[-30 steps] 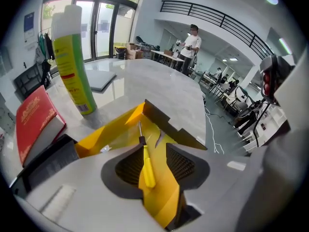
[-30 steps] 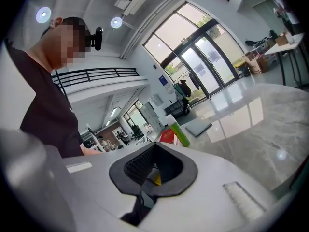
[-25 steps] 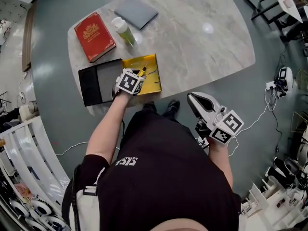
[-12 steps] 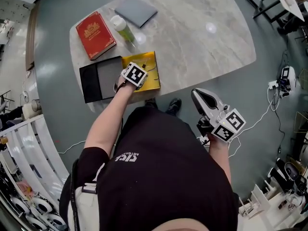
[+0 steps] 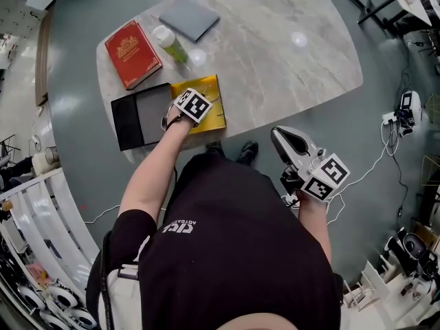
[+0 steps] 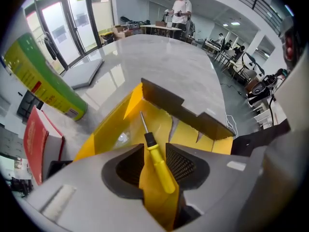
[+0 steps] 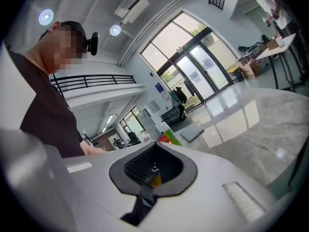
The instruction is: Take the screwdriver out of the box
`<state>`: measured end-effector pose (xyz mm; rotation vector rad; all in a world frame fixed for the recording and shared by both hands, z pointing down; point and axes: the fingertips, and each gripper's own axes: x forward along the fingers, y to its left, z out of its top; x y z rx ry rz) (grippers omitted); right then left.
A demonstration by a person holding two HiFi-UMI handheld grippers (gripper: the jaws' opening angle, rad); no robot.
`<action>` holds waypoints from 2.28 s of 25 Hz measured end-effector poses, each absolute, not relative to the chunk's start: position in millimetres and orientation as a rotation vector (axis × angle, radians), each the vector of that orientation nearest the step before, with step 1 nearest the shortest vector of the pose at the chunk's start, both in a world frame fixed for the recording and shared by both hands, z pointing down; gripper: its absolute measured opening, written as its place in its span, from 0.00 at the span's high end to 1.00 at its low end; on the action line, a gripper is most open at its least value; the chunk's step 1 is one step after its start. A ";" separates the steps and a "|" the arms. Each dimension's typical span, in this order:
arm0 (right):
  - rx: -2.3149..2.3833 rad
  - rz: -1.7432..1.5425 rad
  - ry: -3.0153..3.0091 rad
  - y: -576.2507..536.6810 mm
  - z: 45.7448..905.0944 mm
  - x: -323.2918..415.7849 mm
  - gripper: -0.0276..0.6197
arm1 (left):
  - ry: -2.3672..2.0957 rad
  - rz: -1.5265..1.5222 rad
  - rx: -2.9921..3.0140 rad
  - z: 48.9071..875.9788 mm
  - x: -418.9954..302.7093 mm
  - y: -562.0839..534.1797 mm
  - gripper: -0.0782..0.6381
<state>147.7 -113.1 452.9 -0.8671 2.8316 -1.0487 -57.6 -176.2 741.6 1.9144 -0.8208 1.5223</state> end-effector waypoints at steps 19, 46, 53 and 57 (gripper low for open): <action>-0.850 -1.074 2.827 -112.9 458.9 147.1 0.94 | -0.708 1.581 1.976 750.8 -37.9 -167.9 0.72; -0.778 -0.950 2.906 -123.8 433.6 124.6 0.94 | -0.817 1.338 2.199 664.5 -20.4 -188.4 0.79; -0.756 -0.931 2.894 -126.9 427.3 127.5 0.94 | -0.871 1.161 2.282 600.0 -7.8 -179.4 0.79; -0.742 -0.916 2.895 -130.0 424.1 127.4 0.94 | -0.920 1.079 2.366 556.5 -2.7 -184.5 0.79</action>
